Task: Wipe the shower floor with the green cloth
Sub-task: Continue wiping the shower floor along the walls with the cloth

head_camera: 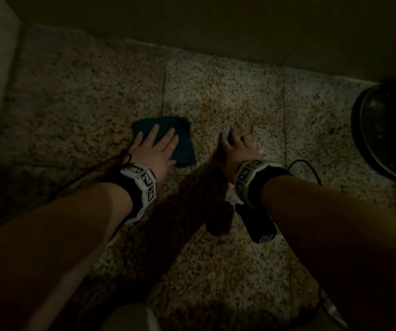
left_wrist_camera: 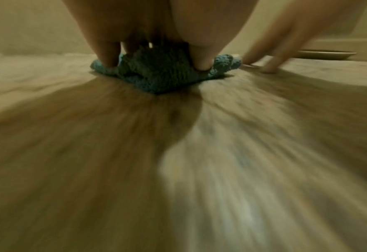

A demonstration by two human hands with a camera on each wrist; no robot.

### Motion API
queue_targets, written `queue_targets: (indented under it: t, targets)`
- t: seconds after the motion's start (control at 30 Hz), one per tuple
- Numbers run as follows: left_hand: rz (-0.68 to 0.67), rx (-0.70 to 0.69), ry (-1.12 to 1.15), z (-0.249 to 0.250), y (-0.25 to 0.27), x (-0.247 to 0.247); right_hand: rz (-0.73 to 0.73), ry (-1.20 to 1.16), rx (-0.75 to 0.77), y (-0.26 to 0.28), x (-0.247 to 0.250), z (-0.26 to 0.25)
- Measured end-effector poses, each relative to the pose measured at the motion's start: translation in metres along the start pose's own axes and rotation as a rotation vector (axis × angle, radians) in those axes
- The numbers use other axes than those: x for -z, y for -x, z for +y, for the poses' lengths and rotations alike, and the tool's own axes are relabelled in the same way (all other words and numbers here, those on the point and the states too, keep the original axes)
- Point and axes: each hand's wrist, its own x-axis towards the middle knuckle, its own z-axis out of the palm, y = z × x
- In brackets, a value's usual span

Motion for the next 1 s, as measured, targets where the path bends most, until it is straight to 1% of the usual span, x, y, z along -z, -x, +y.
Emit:
queue_targets:
  t: [0.1,0.2,0.27,0.33,0.47,0.57,0.67,0.83,1.0]
  targets:
    - [-0.040,-0.004,-0.036,-0.008,0.025,-0.018,-0.011,0.048,-0.031,0.008,0.008,-0.015]
    - [-0.084,0.001,-0.043,-0.017,0.046,-0.029,-0.015,0.078,0.022,0.011,0.013,-0.026]
    - [-0.089,0.001,-0.044,-0.022,0.049,-0.032,0.025,0.134,0.069,0.008,0.014,-0.033]
    - [-0.087,-0.006,-0.033,-0.024,0.049,-0.031,0.040,0.134,0.094,0.006,0.017,-0.043]
    - [-0.069,-0.016,-0.038,-0.029,0.040,-0.027,0.022,0.144,0.091,-0.002,0.010,-0.054]
    - [-0.049,-0.001,-0.010,-0.034,0.026,-0.017,0.012,0.077,0.087,-0.011,-0.005,-0.052]
    - [-0.007,0.038,0.081,-0.040,0.002,0.000,0.014,0.049,0.113,-0.016,-0.010,-0.048]
    - [0.044,0.132,0.189,-0.041,-0.034,0.027,0.001,0.038,0.113,-0.020,-0.010,-0.048]
    - [0.079,0.155,0.168,-0.037,-0.035,0.026,-0.034,0.016,0.112,-0.022,-0.008,-0.048]
